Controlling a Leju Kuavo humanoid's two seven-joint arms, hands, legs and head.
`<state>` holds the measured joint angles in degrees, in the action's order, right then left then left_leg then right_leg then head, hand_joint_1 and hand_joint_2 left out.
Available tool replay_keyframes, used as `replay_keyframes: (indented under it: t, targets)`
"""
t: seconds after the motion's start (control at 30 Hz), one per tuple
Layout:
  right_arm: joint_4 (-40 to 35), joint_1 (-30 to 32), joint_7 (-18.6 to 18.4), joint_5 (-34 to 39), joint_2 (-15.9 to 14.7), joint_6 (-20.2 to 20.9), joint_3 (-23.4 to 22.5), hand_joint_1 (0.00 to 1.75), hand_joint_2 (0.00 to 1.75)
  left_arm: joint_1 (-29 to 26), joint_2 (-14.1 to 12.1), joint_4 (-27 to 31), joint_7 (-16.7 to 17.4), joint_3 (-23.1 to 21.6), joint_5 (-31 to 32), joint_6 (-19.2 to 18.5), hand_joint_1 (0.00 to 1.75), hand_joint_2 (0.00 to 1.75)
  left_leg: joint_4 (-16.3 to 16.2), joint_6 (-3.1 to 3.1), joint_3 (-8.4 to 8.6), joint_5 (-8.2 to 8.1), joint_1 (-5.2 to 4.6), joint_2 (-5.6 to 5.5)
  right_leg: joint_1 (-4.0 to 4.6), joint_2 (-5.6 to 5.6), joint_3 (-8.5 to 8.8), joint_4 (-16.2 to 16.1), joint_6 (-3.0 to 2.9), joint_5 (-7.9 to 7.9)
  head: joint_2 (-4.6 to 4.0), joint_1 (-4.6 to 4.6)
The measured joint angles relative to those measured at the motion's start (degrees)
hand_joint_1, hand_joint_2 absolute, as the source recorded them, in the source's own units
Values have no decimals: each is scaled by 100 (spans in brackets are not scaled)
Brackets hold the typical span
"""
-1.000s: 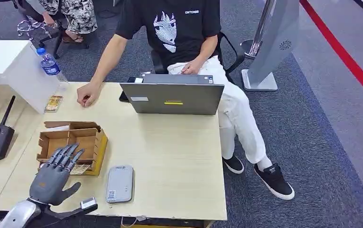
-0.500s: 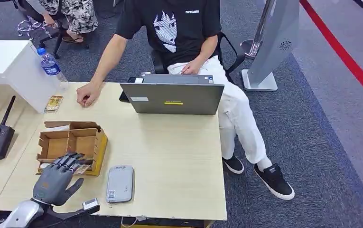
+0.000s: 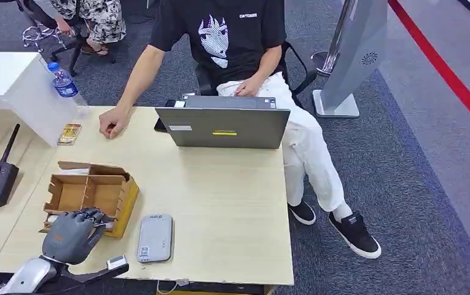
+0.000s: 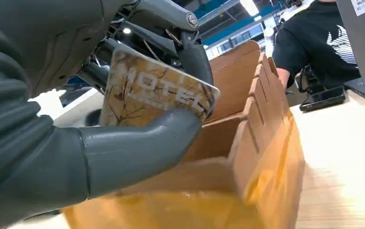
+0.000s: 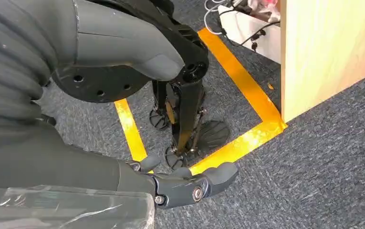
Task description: Pass the card to the sensor for recognition and then transmit it.
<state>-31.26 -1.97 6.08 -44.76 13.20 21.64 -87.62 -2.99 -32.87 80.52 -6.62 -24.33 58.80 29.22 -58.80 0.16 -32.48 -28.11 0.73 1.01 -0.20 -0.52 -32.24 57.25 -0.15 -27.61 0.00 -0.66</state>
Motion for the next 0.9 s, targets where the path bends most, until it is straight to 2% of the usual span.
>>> replay_keyframes:
  t: [0.2, 0.43, 0.57, 0.73, 0.9]
  targets:
    - [0, 0, 0, 0, -4, -4, 0, 0, 175, 20, 0, -13, -289, 0, -230, 204, 175, 175, 0, 0, 1, 0, 0, 0, 0, 0, -1, 0, 0, 0, 0, 0]
    - [-15, -3, 0, -13, -4, 9, 0, 0, 175, 317, -37, 558, -409, 92, -247, 457, 175, 175, 0, -3, -1, 4, 0, -4, 0, -4, 0, 0, -2, 3, 0, 0]
    - [-17, -6, 0, -75, -4, 2, 0, 0, 175, 707, -107, 800, -341, 243, -203, 365, 175, 175, 0, -2, 0, 8, 1, -4, 0, -3, 1, 2, 1, 6, 0, 0]
    - [-17, -5, 11, -81, -4, -4, 0, 0, 175, 904, -144, 927, -282, 337, -153, 315, 175, 175, -1, -2, 1, 8, 0, -1, 0, -1, -3, 4, 0, 7, 0, -4]
    - [13, -37, 68, -125, -4, -105, 2, 0, 175, 1415, -256, 916, -149, 413, -362, -231, 175, 175, 0, -6, -2, 14, 1, -6, 1, -4, -3, 4, 0, 8, 0, -4]
